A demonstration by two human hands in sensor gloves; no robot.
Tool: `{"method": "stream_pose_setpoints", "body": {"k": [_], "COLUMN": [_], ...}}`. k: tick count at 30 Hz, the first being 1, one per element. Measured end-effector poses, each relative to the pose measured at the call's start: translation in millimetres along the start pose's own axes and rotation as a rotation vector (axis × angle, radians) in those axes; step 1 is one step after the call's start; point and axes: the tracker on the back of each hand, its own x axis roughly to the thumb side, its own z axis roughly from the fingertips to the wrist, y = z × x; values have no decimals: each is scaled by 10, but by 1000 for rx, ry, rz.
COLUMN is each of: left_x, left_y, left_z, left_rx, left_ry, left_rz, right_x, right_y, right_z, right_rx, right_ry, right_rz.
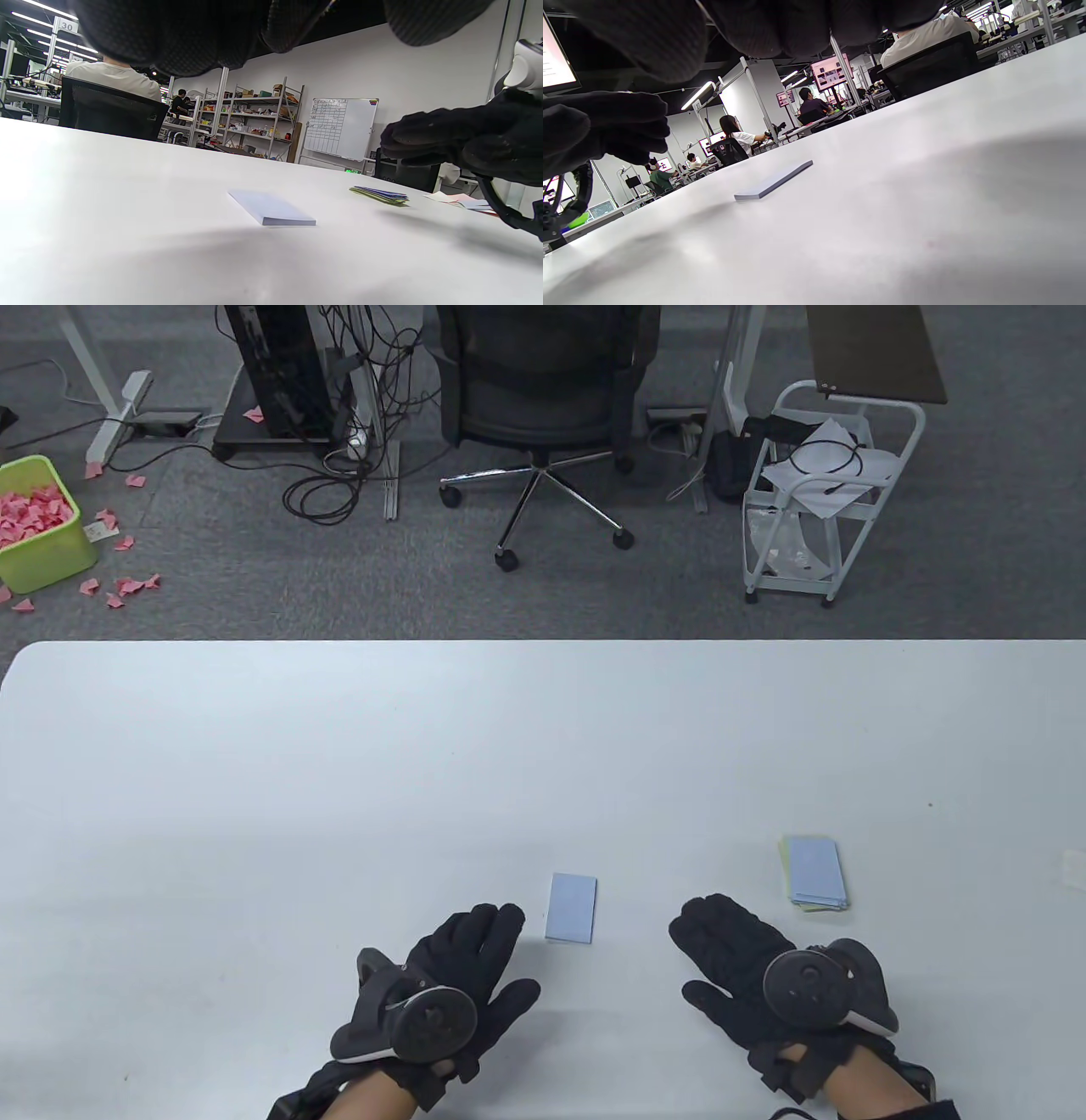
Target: Tear off the sticky note
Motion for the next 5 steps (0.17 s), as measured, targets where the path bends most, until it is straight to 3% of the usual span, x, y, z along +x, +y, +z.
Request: {"method": "stream_pose_setpoints", "body": {"k": [5], "left_x": [-8], "left_y": [-42], "left_z": [-14], "left_rx": [-21], "left_ry": [-11], "left_rz": [-9], "right_x": [-20], "right_y": [1], "right_z": [2], "right_rx": [2], "right_ry": [10], "right_rz": [-9]}}
